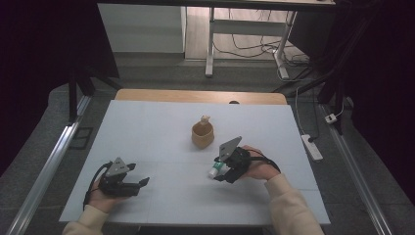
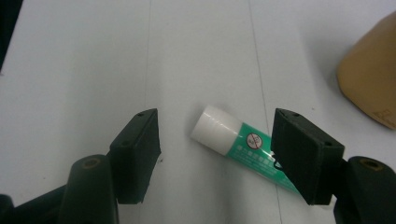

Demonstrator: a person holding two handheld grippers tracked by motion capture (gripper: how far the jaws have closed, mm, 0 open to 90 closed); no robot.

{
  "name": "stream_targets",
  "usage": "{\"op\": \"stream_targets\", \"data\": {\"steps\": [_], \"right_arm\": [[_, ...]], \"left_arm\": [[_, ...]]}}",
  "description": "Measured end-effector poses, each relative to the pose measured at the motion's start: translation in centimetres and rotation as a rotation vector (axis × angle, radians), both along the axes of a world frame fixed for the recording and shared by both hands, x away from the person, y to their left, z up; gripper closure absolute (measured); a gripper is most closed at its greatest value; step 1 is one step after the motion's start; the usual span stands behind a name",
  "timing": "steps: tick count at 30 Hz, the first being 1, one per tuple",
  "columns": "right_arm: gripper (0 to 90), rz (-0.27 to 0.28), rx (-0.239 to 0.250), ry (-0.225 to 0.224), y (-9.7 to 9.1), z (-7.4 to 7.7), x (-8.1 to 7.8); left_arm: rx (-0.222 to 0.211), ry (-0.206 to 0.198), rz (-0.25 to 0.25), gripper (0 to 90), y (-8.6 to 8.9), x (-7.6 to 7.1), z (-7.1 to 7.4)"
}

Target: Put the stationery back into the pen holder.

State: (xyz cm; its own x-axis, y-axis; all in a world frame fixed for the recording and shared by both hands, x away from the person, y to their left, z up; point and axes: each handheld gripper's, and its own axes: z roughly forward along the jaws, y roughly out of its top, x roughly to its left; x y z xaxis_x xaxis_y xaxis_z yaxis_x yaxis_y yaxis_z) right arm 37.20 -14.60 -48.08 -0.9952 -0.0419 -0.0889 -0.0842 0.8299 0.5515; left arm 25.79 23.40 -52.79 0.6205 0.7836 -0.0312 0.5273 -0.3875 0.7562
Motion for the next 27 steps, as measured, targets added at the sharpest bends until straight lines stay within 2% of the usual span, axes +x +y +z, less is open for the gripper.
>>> {"op": "stream_targets", "data": {"steps": [3, 9, 14, 19, 24, 27], "right_arm": [[33.6, 0.038, -0.03, -0.017, 0.7, -0.2, 0.0], [36.0, 0.077, -0.084, -0.048, 1.5, -0.3, 0.2], [37.9, 0.107, -0.122, -0.059, 1.9, -1.1, 0.6], [39.3, 0.133, -0.183, -0.067, 2.0, -1.8, 0.9], [40.0, 0.15, -0.178, -0.065, 1.5, -1.8, 1.1], [44.2, 0.16, -0.19, -0.064, 1.1, -2.0, 1.3]], "left_arm": [[0.001, 0.001, 0.002, 23.1, 0.0, 0.0, 0.0], [0.002, 0.004, 0.005, 23.1, 0.0, 0.0, -0.1], [0.004, 0.006, 0.005, 23.1, 0.0, 0.1, -0.1], [0.005, 0.006, 0.006, 23.1, 0.0, 0.1, -0.2], [0.005, 0.006, 0.008, 23.1, 0.1, 0.0, -0.2], [0.006, 0.007, 0.006, 23.1, 0.1, 0.1, -0.2]]}}
